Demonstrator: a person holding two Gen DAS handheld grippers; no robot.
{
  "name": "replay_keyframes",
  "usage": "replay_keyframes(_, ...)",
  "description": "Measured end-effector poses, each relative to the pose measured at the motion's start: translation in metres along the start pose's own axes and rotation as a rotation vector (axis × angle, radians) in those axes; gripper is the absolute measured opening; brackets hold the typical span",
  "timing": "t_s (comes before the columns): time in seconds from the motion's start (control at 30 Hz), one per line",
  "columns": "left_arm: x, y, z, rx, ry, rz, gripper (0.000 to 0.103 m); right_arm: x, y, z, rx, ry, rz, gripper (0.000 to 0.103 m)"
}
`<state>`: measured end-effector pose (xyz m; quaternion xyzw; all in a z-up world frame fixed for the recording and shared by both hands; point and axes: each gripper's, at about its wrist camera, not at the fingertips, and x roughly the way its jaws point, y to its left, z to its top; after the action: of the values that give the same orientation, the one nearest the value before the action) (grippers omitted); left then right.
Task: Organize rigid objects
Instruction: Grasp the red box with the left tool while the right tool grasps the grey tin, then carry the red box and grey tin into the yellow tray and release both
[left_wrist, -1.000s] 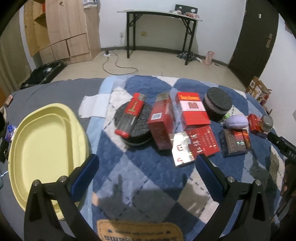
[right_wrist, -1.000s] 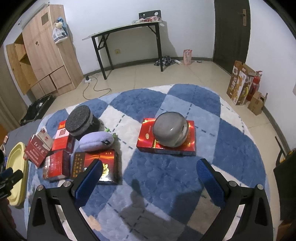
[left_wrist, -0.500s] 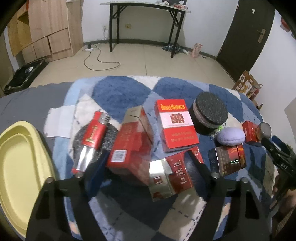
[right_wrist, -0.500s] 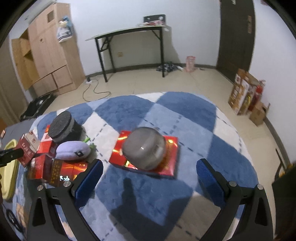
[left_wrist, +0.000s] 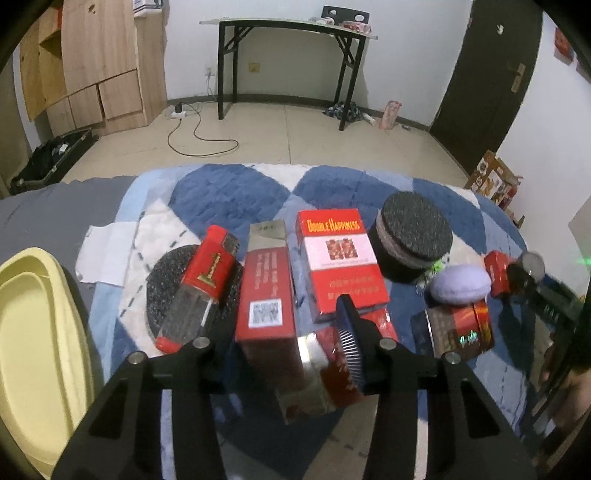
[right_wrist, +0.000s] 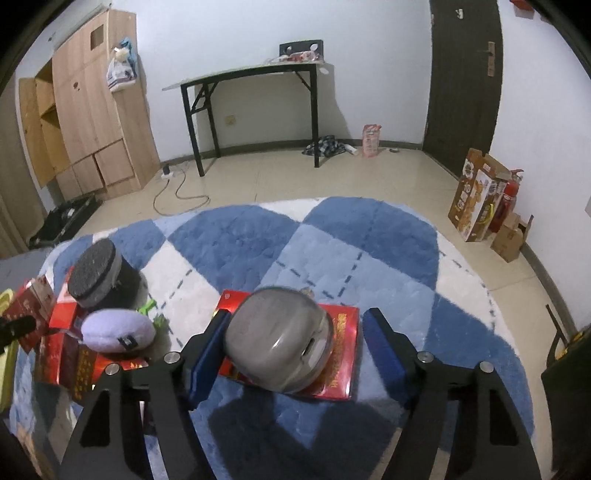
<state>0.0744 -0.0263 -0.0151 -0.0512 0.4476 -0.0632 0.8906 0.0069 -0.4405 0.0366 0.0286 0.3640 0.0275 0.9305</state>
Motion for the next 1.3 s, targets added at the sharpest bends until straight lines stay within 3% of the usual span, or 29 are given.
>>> replay_keyframes(0.1,0.007,-0.005,0.006,-0.004,0.006,0.005,0.042,0.000,-0.007,0.001,0.030,-0.010,0.000,0.064)
replay_keyframes(0.13,0.009,-0.006,0.007,-0.008,0.011,0.014,0.029,-0.002,-0.008,0.002,0.035,-0.012,-0.003,0.057)
replay_keyframes(0.17,0.012,-0.005,0.007,-0.018,0.019,0.026,0.024,-0.004,-0.010,0.002,0.041,-0.016,-0.007,0.053)
replay_keyframes(0.43,-0.002,-0.001,0.003,-0.021,-0.019,0.008,0.024,-0.010,-0.019,-0.002,0.076,-0.044,0.035,0.052)
replay_keyframes(0.57,-0.049,0.005,0.005,-0.013,-0.075,-0.030,0.023,-0.034,-0.016,0.003,0.050,-0.086,0.059,0.052)
replay_keyframes(0.77,-0.124,0.053,0.016,-0.079,-0.135,-0.062,0.023,-0.074,0.022,0.004,-0.055,-0.122,0.160,0.052)
replay_keyframes(0.9,-0.167,0.103,0.010,-0.070,-0.206,0.014,0.023,-0.107,0.081,0.001,-0.172,-0.131,0.283,0.052)
replay_keyframes(1.03,-0.179,0.176,-0.005,-0.142,-0.222,0.116,0.023,-0.130,0.165,-0.006,-0.262,-0.099,0.464,0.052)
replay_keyframes(1.17,-0.159,0.246,-0.016,-0.257,-0.158,0.195,0.024,-0.136,0.288,-0.026,-0.354,-0.025,0.662,0.052)
replay_keyframes(1.3,-0.133,0.301,-0.030,-0.393,-0.053,0.203,0.024,-0.116,0.394,-0.063,-0.470,0.092,0.748,0.052)
